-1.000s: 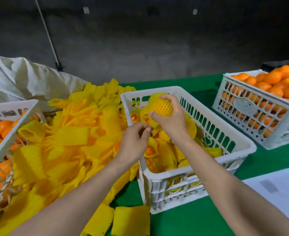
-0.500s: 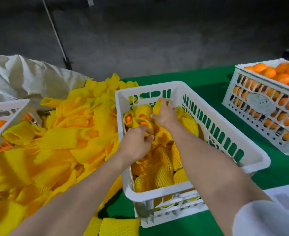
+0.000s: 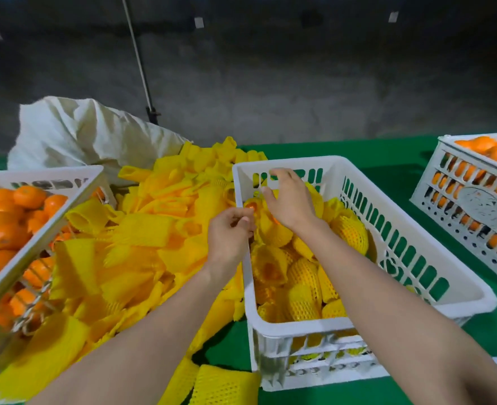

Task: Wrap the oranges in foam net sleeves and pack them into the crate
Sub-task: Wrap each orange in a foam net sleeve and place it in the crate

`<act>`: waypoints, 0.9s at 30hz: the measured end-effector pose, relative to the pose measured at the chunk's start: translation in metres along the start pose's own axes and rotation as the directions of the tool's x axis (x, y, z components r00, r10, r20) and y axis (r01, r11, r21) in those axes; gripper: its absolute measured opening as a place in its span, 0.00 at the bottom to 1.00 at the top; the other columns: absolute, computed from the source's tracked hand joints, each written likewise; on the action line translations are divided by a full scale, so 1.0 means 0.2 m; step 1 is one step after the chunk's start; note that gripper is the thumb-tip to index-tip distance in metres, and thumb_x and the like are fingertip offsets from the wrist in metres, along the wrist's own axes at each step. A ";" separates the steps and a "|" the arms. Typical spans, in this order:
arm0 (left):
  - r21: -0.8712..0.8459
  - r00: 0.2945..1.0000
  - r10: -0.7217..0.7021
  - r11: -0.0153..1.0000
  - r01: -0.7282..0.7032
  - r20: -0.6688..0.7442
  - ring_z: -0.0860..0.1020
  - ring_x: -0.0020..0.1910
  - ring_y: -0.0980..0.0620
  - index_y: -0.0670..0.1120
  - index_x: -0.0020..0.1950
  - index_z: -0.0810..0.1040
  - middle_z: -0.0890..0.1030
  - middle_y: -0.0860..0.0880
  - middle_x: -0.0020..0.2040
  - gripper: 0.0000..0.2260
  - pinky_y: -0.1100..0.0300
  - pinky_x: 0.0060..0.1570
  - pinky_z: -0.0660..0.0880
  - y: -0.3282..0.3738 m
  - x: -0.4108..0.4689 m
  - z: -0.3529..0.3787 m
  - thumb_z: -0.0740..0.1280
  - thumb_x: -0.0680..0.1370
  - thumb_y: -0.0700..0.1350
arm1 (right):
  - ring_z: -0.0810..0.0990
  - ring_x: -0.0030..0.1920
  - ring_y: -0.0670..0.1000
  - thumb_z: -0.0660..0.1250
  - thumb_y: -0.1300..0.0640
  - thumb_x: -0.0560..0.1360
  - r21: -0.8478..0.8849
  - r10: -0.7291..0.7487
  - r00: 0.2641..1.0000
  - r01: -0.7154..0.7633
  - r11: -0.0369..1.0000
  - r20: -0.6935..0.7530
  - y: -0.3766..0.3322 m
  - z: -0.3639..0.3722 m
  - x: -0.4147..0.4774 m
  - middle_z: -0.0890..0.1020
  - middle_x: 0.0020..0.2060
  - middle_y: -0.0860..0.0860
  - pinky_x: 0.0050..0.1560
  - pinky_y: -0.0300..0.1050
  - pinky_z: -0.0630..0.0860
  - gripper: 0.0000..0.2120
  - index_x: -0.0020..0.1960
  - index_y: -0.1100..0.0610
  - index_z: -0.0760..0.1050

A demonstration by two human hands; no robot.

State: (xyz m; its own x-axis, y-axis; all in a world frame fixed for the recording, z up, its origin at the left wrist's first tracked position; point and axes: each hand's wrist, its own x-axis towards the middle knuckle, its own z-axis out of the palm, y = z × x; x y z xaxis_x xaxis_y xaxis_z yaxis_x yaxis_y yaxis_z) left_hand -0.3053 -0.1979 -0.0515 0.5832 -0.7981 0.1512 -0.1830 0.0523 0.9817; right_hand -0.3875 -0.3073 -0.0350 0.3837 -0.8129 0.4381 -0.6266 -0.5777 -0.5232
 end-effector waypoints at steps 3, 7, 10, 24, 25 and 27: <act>-0.099 0.986 -0.110 0.990 0.098 -0.124 0.77 0.34 0.53 0.42 0.48 0.77 0.79 0.48 0.38 0.10 0.66 0.32 0.73 0.01 0.04 -0.27 0.58 0.80 0.32 | 0.72 0.63 0.55 0.64 0.56 0.77 0.130 -0.183 0.983 0.182 0.975 -0.004 -0.24 -0.02 -0.11 0.75 0.62 0.55 0.59 0.43 0.65 0.17 0.64 0.59 0.71; -0.115 0.961 -0.164 0.983 0.142 -0.221 0.76 0.34 0.52 0.40 0.53 0.76 0.78 0.47 0.38 0.09 0.63 0.35 0.71 -0.01 0.06 -0.65 0.57 0.80 0.33 | 0.74 0.61 0.56 0.66 0.58 0.76 0.242 -0.316 0.926 0.265 0.933 0.206 -0.52 0.07 -0.26 0.78 0.60 0.56 0.59 0.45 0.67 0.16 0.62 0.59 0.73; -0.074 0.948 -0.205 0.979 0.192 -0.242 0.77 0.35 0.50 0.40 0.52 0.77 0.79 0.47 0.38 0.08 0.60 0.38 0.71 -0.06 0.02 -0.83 0.58 0.80 0.34 | 0.71 0.64 0.57 0.66 0.57 0.75 0.149 -0.325 0.802 0.290 0.945 0.502 -0.67 0.25 -0.37 0.76 0.63 0.56 0.60 0.48 0.69 0.19 0.65 0.57 0.71; 0.096 0.971 -0.237 0.966 0.239 -0.030 0.78 0.43 0.49 0.41 0.55 0.77 0.81 0.46 0.44 0.08 0.59 0.41 0.74 -0.25 -0.19 -1.15 0.67 0.76 0.34 | 0.77 0.55 0.59 0.58 0.69 0.76 -0.195 0.057 0.749 0.098 0.976 0.660 -0.53 0.61 -0.53 0.79 0.53 0.59 0.50 0.45 0.70 0.11 0.53 0.64 0.78; 0.125 0.973 -0.228 0.967 0.222 0.034 0.78 0.47 0.48 0.41 0.57 0.77 0.81 0.46 0.47 0.12 0.61 0.42 0.74 -0.25 -0.19 -1.15 0.70 0.74 0.34 | 0.77 0.55 0.58 0.59 0.67 0.76 -0.121 0.022 0.812 0.060 0.991 0.583 -0.57 0.58 -0.50 0.80 0.55 0.59 0.51 0.43 0.69 0.12 0.56 0.63 0.78; 0.240 0.961 -0.202 0.959 0.154 0.191 0.74 0.58 0.51 0.42 0.66 0.71 0.77 0.47 0.58 0.25 0.67 0.45 0.72 -0.26 -0.20 -1.14 0.75 0.70 0.36 | 0.78 0.53 0.57 0.62 0.63 0.77 0.017 -0.054 0.887 0.052 0.998 0.459 -0.66 0.52 -0.46 0.81 0.54 0.57 0.48 0.40 0.68 0.11 0.56 0.61 0.79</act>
State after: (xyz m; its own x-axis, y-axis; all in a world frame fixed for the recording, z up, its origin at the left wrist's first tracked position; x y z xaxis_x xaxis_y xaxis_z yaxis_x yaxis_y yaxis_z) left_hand -0.1398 -0.0314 -0.0820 0.4458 -0.8920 -0.0748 -0.2756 -0.2163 0.9366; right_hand -0.2701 -0.1650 -0.0822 0.6856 -0.7234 0.0811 -0.5939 -0.6203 -0.5123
